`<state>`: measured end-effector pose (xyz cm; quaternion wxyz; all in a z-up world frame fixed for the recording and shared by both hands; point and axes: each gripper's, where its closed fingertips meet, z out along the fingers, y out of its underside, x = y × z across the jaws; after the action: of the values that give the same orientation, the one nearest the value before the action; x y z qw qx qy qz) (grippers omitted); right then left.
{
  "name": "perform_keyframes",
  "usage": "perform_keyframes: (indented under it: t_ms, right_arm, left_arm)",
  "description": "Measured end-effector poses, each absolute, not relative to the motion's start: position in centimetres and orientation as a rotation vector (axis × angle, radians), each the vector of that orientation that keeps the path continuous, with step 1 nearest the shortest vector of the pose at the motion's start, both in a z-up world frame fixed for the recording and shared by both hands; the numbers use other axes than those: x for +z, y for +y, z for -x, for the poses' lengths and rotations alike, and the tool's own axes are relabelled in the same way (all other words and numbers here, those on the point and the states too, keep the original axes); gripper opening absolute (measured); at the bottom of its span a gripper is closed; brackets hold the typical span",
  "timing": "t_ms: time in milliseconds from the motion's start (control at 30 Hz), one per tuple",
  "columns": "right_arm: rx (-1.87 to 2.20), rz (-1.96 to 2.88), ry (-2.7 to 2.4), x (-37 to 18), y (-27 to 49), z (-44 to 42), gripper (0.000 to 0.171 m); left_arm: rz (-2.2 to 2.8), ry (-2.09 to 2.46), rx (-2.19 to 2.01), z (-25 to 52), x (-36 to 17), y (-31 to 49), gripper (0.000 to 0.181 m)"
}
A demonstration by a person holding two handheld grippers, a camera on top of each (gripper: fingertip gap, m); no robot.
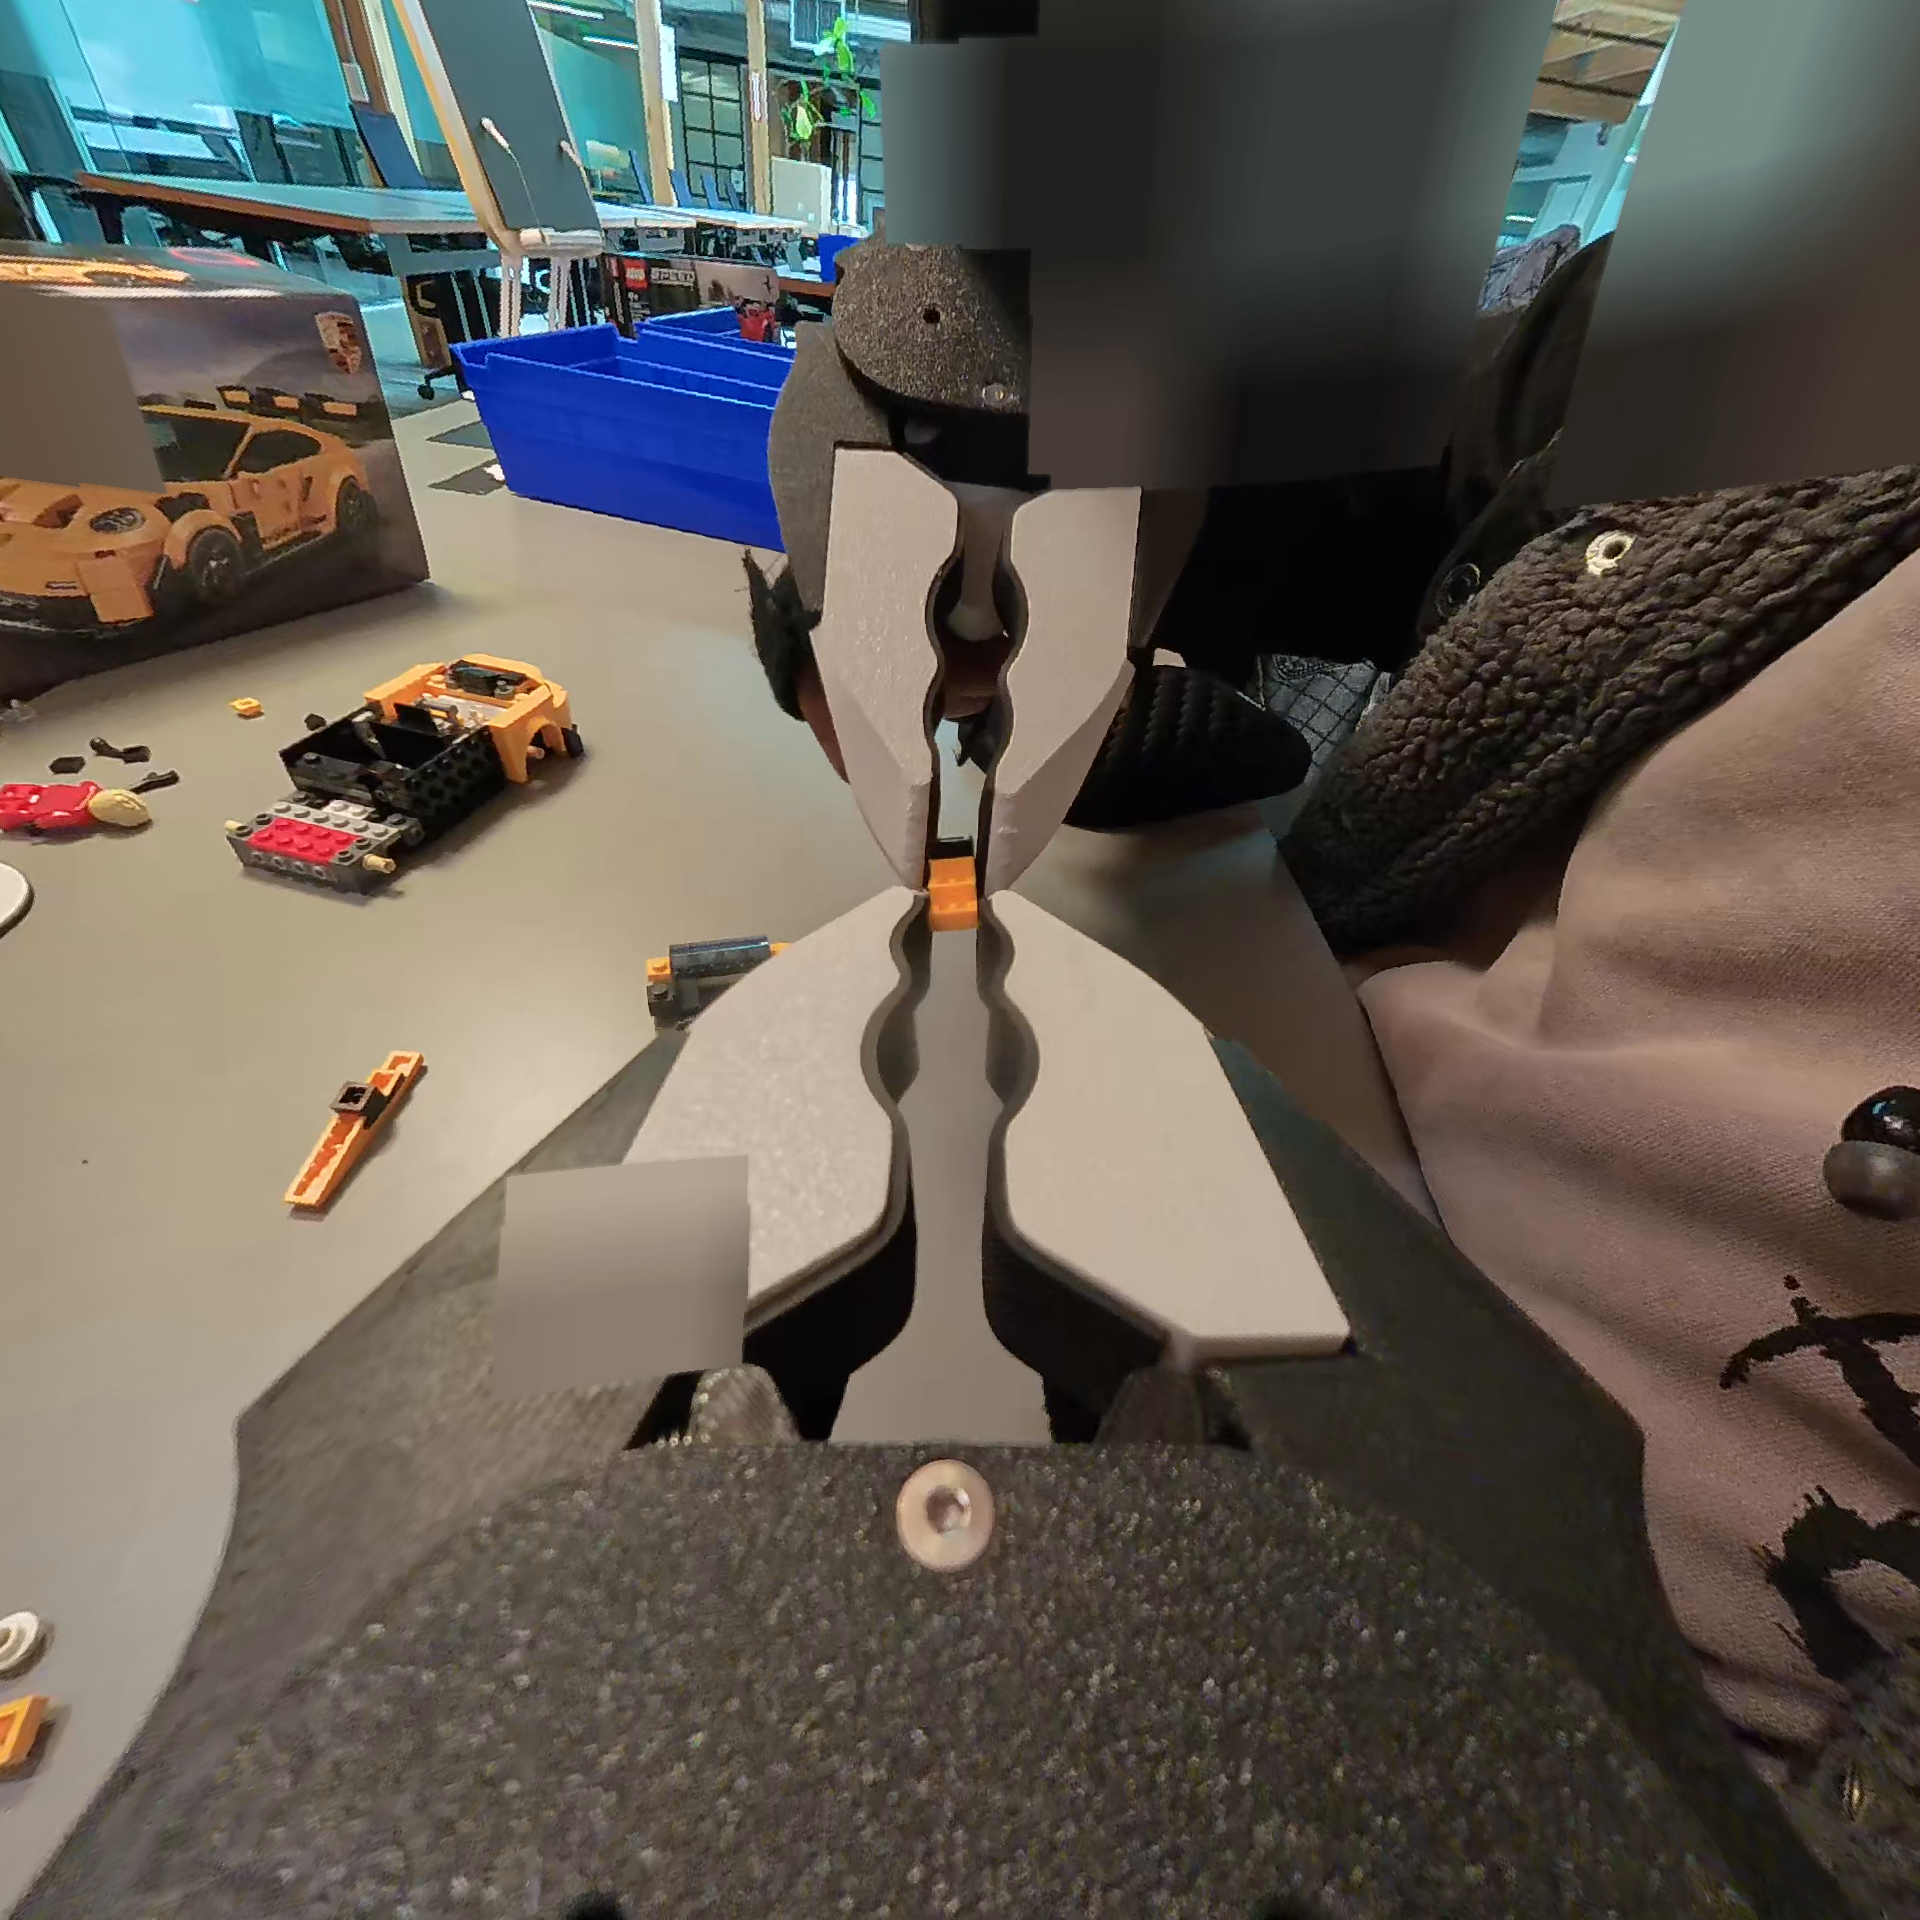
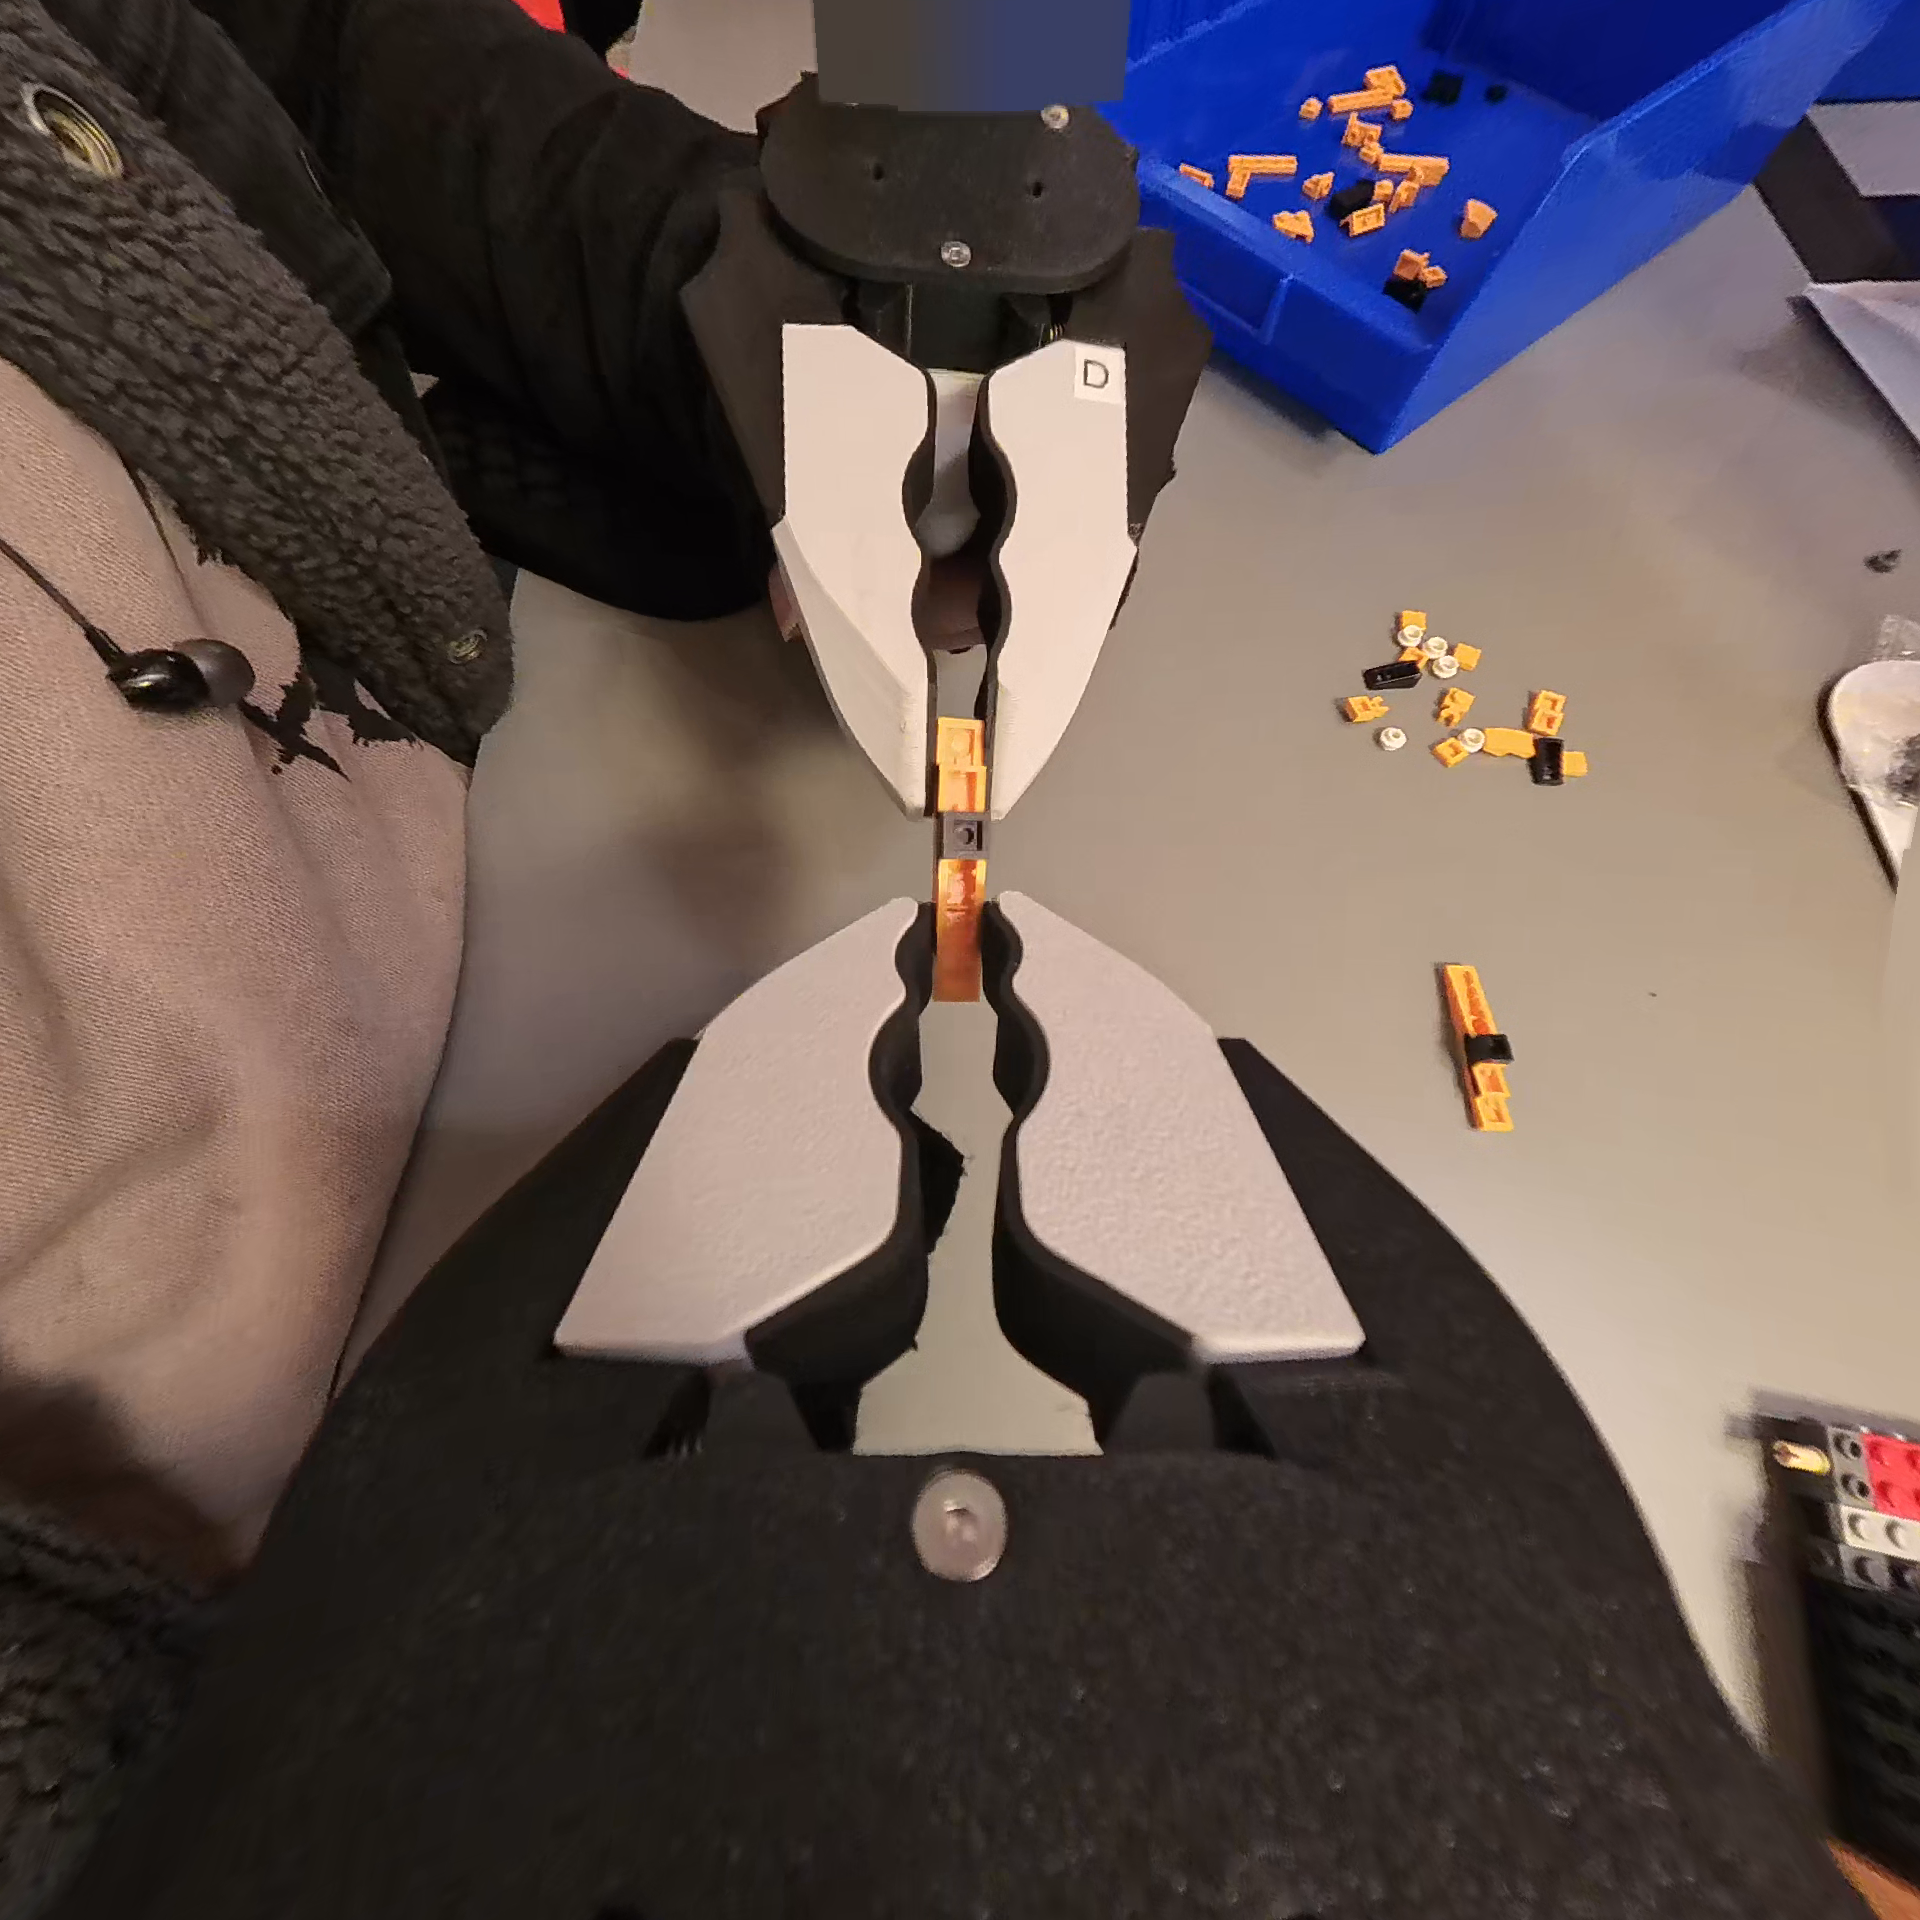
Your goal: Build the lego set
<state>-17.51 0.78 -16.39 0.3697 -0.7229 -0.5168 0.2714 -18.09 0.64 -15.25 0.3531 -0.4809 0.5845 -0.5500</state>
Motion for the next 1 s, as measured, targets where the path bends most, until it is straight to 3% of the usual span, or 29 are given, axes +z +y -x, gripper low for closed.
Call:
perform_keyframes:
  t_ms: [500,633,1000]
  right_arm:
    - [0.721,1.867,-1.279,-16.9,1.0,17.4,0.009]
    - [0.683,1.876,-1.291,-17.3,1.0,17.1,0.015]
    - [0.58,1.946,-1.237,-17.8,1.8,15.2,0.008]
  left_arm:
    - [1.34,1.472,-1.52,18.1,-15.3,1.1,0.007]
    - [1.347,1.517,-1.475,18.0,-15.9,0.9,0.008]
    - [1.411,1.542,-1.324,17.6,-17.8,1.8,0.005]
